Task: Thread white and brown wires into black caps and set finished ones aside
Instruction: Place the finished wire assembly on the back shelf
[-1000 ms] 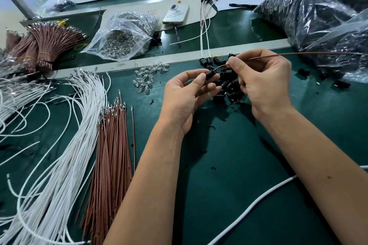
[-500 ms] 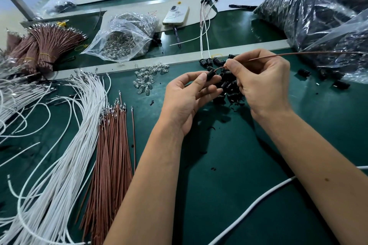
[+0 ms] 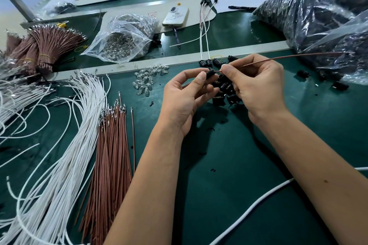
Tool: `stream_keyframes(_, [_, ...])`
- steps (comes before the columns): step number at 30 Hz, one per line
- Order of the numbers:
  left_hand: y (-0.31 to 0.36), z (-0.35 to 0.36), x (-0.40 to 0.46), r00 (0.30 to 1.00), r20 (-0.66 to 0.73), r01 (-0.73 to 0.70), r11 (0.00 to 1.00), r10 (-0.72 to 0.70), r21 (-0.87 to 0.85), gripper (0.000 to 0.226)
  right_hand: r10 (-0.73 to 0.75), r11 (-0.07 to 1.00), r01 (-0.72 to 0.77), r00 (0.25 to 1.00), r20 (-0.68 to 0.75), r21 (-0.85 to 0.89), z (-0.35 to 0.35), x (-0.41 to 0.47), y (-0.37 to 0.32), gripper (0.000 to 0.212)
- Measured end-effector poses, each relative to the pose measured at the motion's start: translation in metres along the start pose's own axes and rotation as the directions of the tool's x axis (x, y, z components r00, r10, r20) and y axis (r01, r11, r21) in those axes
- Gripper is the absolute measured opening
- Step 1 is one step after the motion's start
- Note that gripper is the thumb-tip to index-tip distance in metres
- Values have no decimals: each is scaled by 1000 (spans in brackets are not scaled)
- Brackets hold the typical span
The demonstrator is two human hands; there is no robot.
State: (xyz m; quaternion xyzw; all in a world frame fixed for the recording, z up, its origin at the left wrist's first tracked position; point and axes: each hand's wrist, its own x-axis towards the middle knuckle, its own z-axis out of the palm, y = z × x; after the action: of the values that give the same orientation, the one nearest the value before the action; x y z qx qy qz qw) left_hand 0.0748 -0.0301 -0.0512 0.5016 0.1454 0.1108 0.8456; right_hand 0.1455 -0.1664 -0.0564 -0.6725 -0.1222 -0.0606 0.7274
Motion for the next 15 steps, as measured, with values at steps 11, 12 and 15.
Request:
stream_keyframes(11, [-3, 0, 3, 995, -44, -90, 995, 92, 47, 9, 159, 981, -161, 987, 27, 105, 1, -2, -4, 18])
stream_keyframes(12, [-3, 0, 3, 995, -33, -94, 994, 95, 50, 8, 171, 976, -171, 985, 11, 136, 1, -2, -4, 18])
stream_keyframes(15, [-4, 2, 2, 994, 1, -110, 992, 110, 55, 14, 166, 972, -165, 986, 9, 166, 3, -4, -4, 17])
